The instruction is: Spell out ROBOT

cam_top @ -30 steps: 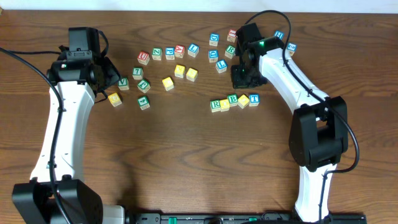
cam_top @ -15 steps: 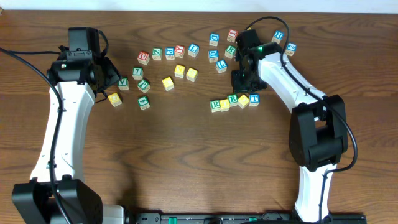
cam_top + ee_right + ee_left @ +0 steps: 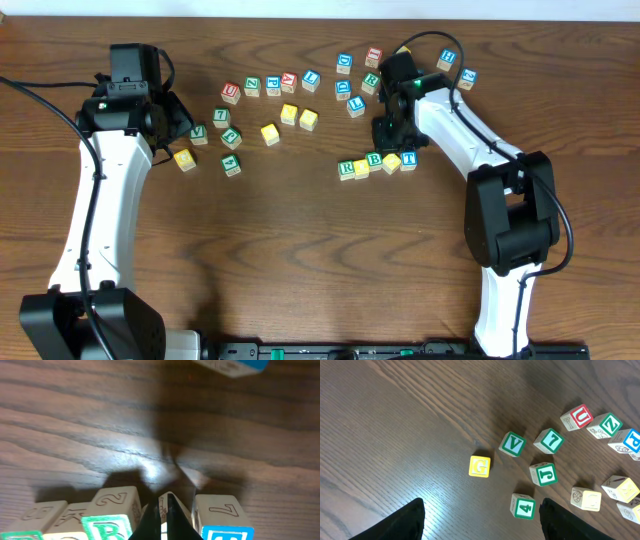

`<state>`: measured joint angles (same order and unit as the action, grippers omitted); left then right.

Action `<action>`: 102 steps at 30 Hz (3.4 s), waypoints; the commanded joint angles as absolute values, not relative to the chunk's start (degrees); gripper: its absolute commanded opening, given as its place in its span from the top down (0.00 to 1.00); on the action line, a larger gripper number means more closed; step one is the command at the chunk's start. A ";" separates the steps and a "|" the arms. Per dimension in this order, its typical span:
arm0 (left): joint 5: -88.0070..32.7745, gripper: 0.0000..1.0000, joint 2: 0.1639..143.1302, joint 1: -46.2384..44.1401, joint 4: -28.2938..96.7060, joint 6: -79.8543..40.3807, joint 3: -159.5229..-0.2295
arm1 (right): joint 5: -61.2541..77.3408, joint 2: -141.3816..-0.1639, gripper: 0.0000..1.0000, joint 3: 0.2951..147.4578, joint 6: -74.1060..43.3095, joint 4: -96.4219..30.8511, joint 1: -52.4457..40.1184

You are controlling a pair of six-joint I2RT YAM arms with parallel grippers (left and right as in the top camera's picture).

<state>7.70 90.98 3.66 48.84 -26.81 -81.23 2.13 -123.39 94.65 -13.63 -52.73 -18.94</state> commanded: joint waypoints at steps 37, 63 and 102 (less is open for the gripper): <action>8.38 0.28 91.53 3.79 48.77 -26.70 -80.77 | 2.59 -116.49 0.99 95.81 -4.58 -64.01 -17.82; 8.38 0.28 91.53 3.79 48.82 -26.70 -80.77 | -0.10 -116.60 0.99 84.55 11.03 -55.57 -23.88; 8.38 0.27 91.79 3.79 48.58 -26.74 -80.77 | 6.70 -116.55 0.99 91.07 -6.79 -50.61 -21.10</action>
